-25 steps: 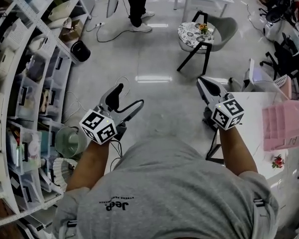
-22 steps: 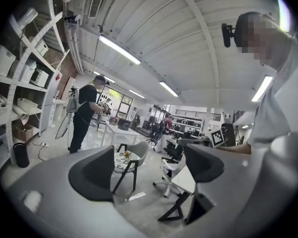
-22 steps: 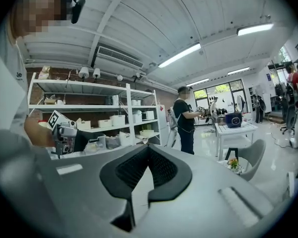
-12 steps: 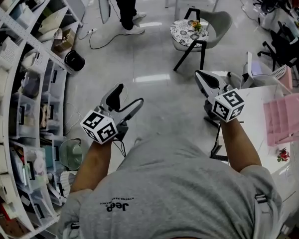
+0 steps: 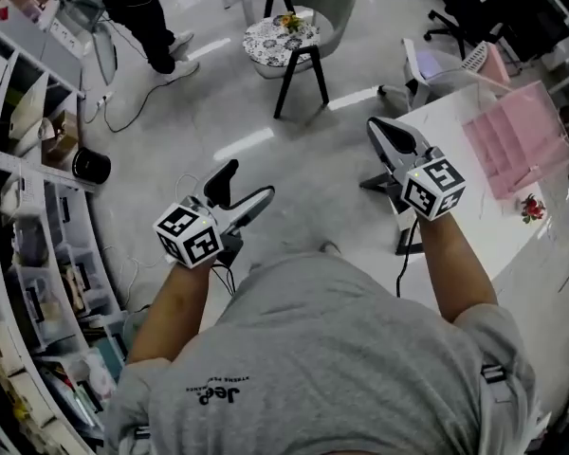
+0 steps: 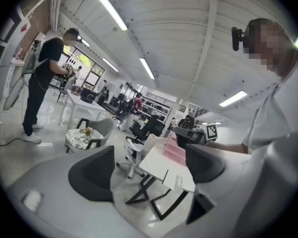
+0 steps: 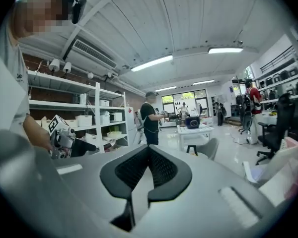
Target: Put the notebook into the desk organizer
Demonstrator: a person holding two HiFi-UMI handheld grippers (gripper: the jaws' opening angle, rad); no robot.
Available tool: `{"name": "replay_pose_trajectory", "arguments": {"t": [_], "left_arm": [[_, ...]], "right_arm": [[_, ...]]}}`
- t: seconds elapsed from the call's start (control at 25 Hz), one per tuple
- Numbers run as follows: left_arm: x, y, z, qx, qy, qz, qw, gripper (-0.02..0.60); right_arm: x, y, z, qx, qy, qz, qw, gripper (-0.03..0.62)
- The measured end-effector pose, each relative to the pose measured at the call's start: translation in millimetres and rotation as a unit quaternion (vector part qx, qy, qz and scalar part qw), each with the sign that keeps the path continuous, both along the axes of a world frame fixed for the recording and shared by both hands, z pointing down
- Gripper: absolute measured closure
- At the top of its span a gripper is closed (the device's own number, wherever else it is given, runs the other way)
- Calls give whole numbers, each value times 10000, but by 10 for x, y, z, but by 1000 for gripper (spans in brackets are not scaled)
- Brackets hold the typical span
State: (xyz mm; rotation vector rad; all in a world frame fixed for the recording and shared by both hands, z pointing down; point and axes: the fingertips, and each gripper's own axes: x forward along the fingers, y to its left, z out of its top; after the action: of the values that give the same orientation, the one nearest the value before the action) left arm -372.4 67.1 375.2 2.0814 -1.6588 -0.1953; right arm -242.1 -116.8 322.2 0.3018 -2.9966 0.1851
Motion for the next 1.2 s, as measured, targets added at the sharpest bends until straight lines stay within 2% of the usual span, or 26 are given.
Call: {"name": "replay_pose_trajectory", "arguments": {"t": [0.12,0.24,0.4,0.52,0.68,0.84,0.96,1.2], "left_arm": [[411,-459,130,-79,24,614,9981,103],[909,-938,311,-209,181,1215,9922,102],[1676,-1455,668,-592,607,1936,9774,101],[2190,-1700,1073,-1072,944,2271,9633,102],[2681,-1873,1808,-1987,1450,2388,9394,101],[3038,-1900,2439,-2773,2035,2348,9091,101],[3251,-1959,2764,-3088,2342,2290,8929,101],[3556,-2083,3155,-3439,2771,2206,8696,104]], "right_arm": [[570,-256,77,10,70,545,9985,592],[1234,-503,152,-8,123,1157,9932,592],[2145,-739,245,-100,188,1917,9812,592],[2716,-860,327,-174,199,2349,9717,592],[3334,-959,499,-347,199,2835,9581,592],[3718,-1035,697,-506,235,3088,9495,592],[3884,-1092,843,-602,293,3168,9461,592],[4046,-1169,1051,-763,369,3233,9425,592]]}}
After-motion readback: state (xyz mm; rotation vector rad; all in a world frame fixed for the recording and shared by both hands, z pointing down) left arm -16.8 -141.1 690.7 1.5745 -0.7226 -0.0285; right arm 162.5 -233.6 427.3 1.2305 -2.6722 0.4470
